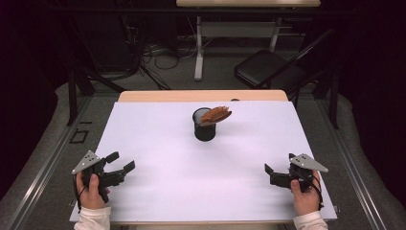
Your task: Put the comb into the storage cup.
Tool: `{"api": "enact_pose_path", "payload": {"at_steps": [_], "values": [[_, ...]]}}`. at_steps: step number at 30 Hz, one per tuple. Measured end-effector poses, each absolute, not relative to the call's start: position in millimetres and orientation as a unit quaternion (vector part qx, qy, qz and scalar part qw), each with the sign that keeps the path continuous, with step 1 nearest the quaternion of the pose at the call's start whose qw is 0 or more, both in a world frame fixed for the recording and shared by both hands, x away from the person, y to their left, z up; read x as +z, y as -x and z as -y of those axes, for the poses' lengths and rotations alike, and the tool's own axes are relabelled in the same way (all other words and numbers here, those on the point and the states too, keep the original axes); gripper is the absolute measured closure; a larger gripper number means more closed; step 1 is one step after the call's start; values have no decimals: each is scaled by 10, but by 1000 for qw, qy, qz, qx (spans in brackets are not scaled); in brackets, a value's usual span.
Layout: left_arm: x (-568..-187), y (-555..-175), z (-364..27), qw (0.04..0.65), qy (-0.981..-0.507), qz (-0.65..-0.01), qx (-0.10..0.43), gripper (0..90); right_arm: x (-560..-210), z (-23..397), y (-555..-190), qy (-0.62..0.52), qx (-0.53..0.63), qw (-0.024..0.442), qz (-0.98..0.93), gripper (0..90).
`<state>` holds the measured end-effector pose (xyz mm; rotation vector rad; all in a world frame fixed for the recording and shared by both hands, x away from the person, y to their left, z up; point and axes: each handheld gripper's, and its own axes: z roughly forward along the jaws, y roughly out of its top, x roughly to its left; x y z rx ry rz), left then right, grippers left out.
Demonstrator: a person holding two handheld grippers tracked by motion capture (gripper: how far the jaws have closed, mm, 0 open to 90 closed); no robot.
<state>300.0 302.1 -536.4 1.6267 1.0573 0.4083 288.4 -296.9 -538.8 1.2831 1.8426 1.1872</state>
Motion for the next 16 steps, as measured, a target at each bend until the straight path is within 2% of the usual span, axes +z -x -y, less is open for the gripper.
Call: {"api": "enact_pose_path", "payload": {"at_steps": [16], "values": [[-5381,-3015,-3036,545,-685,-451,172,134,-5412,3017,-2910,-496,446,287,-688,0]]}}
